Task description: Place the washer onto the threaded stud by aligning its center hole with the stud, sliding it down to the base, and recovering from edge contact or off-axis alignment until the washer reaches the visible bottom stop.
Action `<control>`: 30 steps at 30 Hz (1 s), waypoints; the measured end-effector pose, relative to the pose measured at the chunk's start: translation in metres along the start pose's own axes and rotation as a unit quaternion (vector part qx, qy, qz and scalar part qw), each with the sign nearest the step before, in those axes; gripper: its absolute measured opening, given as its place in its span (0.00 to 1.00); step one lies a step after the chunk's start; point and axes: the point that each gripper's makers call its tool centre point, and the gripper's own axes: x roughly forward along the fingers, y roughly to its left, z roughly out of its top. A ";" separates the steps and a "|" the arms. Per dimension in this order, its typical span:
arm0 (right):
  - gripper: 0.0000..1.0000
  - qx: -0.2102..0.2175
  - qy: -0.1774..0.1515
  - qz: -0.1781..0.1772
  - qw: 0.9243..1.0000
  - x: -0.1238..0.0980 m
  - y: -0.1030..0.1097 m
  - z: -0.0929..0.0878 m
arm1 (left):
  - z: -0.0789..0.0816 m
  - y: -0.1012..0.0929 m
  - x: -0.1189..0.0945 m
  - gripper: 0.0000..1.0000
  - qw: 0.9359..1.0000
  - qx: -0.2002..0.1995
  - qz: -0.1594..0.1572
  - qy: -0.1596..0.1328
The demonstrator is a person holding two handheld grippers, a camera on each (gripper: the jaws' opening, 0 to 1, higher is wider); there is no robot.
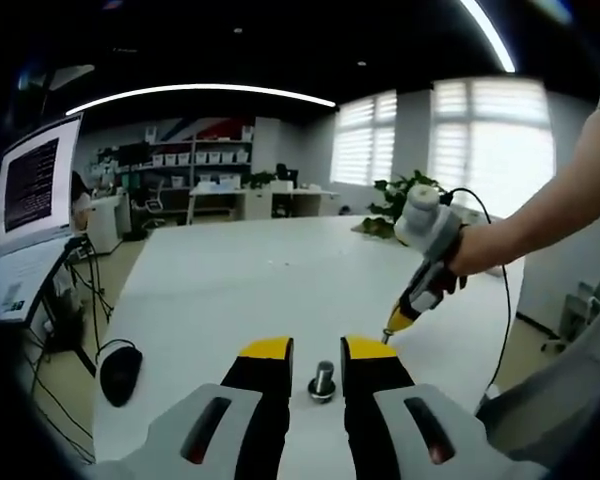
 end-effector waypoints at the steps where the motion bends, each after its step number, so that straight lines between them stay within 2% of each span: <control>1: 0.05 -0.002 -0.001 -0.001 1.000 0.000 0.000 0.001 | 0.001 -0.001 0.000 0.17 1.000 -0.002 -0.002 -0.001; 10: 0.06 -0.021 0.005 -0.006 1.000 -0.001 0.001 0.002 | -0.001 0.002 0.001 0.17 1.000 -0.001 0.000 0.002; 15: 0.06 -0.025 -0.004 -0.006 1.000 -0.003 0.001 0.006 | -0.001 0.003 0.001 0.17 1.000 -0.003 0.003 0.002; 21: 0.05 -0.038 0.000 -0.005 0.999 -0.003 0.005 0.002 | -0.002 0.004 0.001 0.17 1.000 -0.002 0.004 0.004; 30: 0.06 -0.037 -0.007 -0.008 0.999 -0.005 0.000 0.004 | -0.003 0.005 0.001 0.17 1.000 -0.006 0.004 0.005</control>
